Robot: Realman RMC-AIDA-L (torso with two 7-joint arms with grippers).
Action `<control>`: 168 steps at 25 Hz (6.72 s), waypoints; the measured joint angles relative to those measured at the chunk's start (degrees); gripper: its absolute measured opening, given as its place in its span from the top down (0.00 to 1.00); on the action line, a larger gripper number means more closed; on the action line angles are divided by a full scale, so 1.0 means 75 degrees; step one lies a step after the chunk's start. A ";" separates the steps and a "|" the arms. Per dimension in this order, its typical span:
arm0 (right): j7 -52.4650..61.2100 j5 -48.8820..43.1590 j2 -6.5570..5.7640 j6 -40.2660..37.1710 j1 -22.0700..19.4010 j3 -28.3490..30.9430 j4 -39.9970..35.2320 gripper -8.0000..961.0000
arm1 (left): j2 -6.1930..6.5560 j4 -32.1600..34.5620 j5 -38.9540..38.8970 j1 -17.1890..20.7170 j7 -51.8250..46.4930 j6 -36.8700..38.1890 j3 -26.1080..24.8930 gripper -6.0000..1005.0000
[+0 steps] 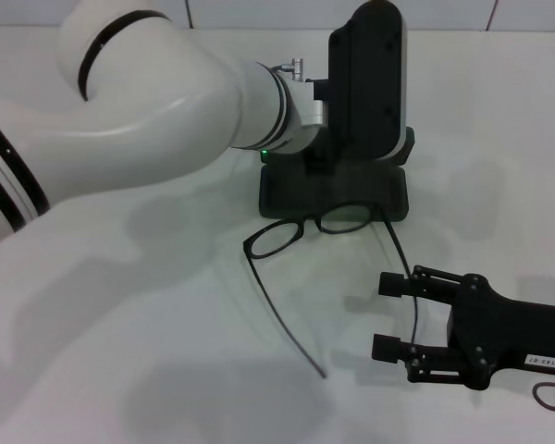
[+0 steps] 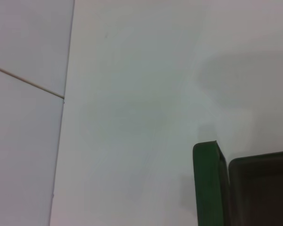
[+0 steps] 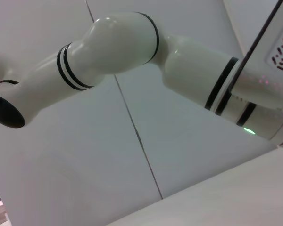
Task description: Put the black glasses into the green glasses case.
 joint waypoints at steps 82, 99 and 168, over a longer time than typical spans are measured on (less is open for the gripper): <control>0.5192 -0.7541 0.0028 0.2686 0.6984 -0.1508 -0.1929 0.63 | 0.0110 -0.4892 -1.2383 0.4915 0.9543 0.6399 -0.5903 0.95; 0.5233 -0.5598 0.0027 0.4141 0.7060 -0.3894 -0.1220 0.64 | 0.0079 -0.6141 -1.2414 0.4601 1.0579 0.6363 -0.5894 0.95; 0.3616 -0.2691 -0.0004 0.2091 0.0637 0.0552 -0.5735 0.94 | -0.0024 -0.6623 -1.2858 0.2727 1.0800 0.9290 -0.5587 0.95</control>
